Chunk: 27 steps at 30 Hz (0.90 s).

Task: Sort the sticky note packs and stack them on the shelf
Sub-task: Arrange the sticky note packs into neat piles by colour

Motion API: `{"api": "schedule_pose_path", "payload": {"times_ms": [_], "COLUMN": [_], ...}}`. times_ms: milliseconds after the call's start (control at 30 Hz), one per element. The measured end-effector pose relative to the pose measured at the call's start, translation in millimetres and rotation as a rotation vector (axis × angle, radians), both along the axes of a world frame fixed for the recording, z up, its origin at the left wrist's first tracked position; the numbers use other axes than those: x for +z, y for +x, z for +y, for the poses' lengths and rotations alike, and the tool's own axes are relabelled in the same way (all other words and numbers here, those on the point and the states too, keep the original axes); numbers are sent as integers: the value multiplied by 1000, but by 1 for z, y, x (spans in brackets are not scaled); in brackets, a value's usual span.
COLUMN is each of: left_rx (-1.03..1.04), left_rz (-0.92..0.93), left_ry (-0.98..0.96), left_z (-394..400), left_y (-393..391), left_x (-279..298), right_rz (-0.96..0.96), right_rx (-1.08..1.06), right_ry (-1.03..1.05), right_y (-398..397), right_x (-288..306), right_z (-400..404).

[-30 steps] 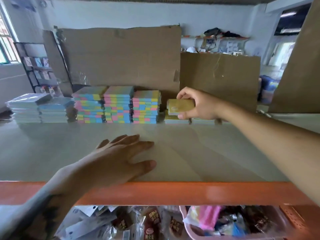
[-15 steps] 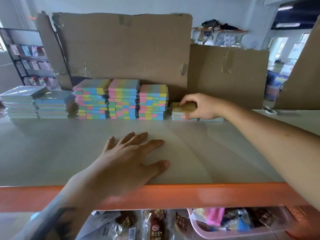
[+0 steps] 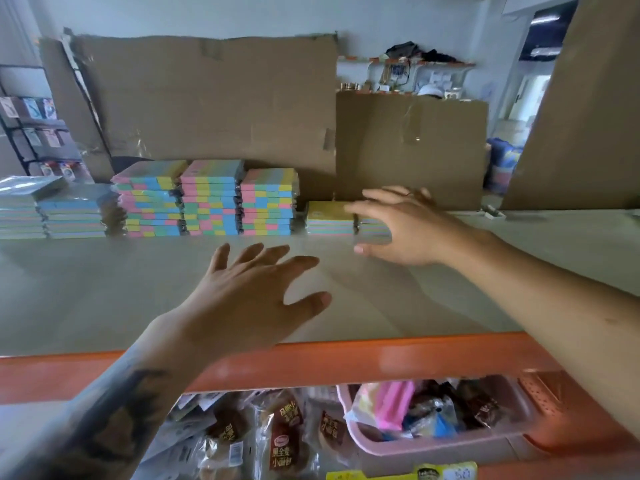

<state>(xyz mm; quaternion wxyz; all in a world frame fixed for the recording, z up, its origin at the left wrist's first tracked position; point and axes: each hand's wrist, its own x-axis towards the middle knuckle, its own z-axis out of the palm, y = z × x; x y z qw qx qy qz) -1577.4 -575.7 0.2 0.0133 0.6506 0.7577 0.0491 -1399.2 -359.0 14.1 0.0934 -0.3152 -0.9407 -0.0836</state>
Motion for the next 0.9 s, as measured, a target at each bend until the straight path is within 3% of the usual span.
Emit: {"api": "schedule_pose_path", "payload": {"times_ms": [233,533,900], "left_rx": [-73,-184,-360], "left_rz": [-46,-103,-97], "left_ry": [55,131,29], "left_z": [48,119,201], "left_y": [103,281,441], "left_x": [-2,-5,2], "right_rz": [22,72,203], "right_rx": [-39,-263,-436], "right_ry": [9,-74,-87], "right_y": [134,342,518], "right_x": [-12,-15,-17], "right_z": [-9,12,40]}}
